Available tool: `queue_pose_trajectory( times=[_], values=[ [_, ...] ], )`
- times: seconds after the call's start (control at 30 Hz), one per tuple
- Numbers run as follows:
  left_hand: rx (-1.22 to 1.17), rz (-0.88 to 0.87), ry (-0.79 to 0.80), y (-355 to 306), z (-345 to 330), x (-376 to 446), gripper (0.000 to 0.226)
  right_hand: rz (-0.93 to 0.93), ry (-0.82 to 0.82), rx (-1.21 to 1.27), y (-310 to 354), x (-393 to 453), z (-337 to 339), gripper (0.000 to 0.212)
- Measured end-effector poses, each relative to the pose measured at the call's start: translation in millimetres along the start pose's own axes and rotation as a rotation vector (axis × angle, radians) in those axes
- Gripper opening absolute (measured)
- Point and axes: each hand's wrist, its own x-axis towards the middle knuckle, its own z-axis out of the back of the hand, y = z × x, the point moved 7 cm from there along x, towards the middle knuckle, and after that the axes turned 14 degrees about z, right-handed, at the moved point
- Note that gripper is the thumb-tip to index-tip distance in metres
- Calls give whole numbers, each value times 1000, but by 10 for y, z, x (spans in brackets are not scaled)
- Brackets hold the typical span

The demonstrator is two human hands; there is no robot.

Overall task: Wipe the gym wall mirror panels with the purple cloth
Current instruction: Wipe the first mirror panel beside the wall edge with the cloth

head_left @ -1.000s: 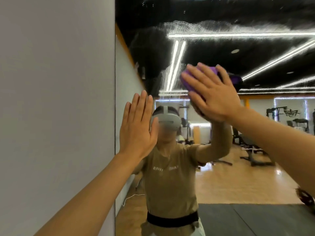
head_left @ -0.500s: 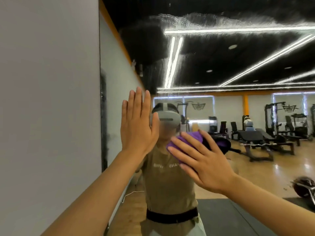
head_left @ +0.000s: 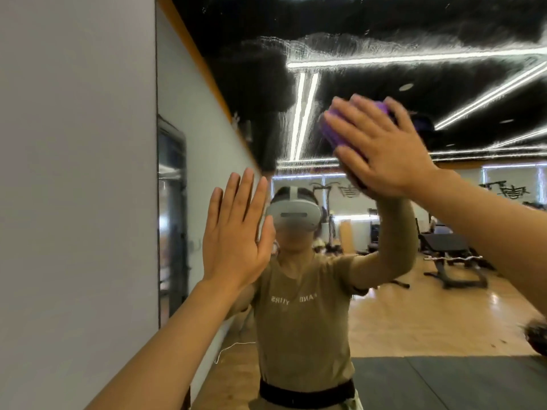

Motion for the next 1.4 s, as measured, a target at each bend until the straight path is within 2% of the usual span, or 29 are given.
queue_pose_trajectory(
  times=[0.1, 0.2, 0.47, 0.7, 0.8, 0.93, 1.0, 1.07, 1.13, 1.3, 1.4],
  values=[
    [-4, -1, -16, 0, 10, 0, 62, -172, -55, -4, -142, 3, 33, 59],
    [-3, 4, -27, -14, 27, 0, 62, -160, -121, -30, 171, -199, -6, 56],
    [27, 142, 16, -125, -14, -37, 65, 381, 98, -47, 1474, -1394, -337, 55],
    [61, 240, 16, -271, -68, -69, 73, 628, 168, -42, 1127, -1197, -357, 55],
    [74, 255, 19, -284, -73, -65, 74, 477, 106, -34, 587, -767, -232, 54],
    [71, 268, 43, -303, -80, -61, 73, 73, 12, -7, -173, -380, 32, 57],
    [83, 265, 55, -332, -91, -57, 72, -49, -21, 0, -296, -348, 65, 58],
    [89, 271, 64, -341, -99, -60, 72, -95, -67, -15, -201, -403, 50, 57],
    [86, 283, 69, -332, -99, -62, 72, -72, -87, -31, 34, -602, -8, 56],
    [95, 277, 55, -340, -99, -73, 74, 214, 31, -42, 938, -1618, -242, 56],
    [110, 264, 31, -352, -87, -81, 72, 318, 69, -47, 1163, -1960, -309, 54]
  ],
)
